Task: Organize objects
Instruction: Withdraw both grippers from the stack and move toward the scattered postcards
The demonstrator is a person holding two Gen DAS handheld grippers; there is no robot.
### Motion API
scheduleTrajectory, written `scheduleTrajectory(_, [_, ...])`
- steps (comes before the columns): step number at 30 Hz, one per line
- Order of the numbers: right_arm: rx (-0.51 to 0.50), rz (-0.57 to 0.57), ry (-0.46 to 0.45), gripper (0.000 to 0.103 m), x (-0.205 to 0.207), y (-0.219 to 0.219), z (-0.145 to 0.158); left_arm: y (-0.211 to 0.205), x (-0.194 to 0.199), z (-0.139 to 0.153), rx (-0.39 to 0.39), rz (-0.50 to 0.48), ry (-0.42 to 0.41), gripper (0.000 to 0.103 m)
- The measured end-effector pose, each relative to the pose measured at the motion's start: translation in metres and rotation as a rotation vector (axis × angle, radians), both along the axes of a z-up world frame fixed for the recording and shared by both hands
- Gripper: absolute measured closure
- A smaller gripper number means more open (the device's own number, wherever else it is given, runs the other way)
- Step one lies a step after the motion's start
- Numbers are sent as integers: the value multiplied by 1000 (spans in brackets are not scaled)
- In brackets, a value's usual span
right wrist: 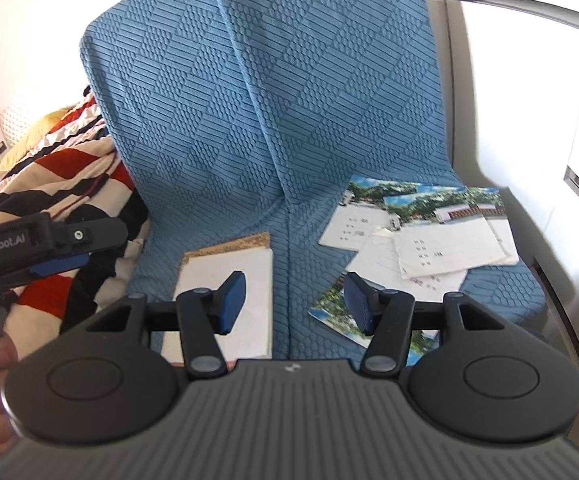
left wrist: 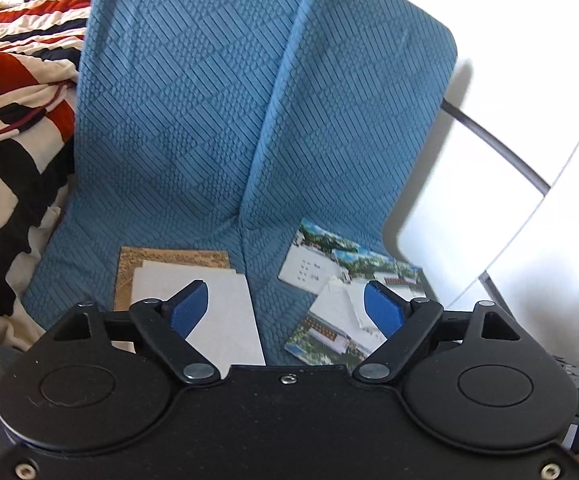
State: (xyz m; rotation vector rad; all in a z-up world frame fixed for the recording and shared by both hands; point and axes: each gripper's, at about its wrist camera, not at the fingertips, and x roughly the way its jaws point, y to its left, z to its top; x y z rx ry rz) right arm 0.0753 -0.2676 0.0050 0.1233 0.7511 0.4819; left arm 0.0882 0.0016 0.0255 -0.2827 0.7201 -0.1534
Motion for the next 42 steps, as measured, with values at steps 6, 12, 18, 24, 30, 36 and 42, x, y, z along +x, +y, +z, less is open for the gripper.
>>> scheduleTrajectory(6, [-13, -34, 9, 46, -2, -14, -7, -11, -3, -8, -2, -14, 11, 6])
scheduleTrajectory(12, [-32, -46, 21, 44, -1, -23, -14, -22, -4, -14, 13, -21, 31, 1])
scheduleTrajectory(18, [-49, -21, 8, 14, -2, -24, -19, -31, -2, -15, 31, -37, 36, 1])
scheduleTrajectory(24, [-55, -46, 22, 13, 2, -30, -25, -36, 0, -15, 36, -43, 39, 1])
scheduleTrajectory(30, [-45, -54, 51, 13, 4, -35, -33, -41, 3, -20, 48, -47, 49, 1])
scheduleTrajectory(36, [-48, -59, 73, 13, 4, -43, -43, -54, 10, -29, 65, -65, 70, 1])
scheduleTrajectory(42, [-21, -93, 104, 13, 11, -58, -58, -75, 21, -41, 73, -99, 73, 1])
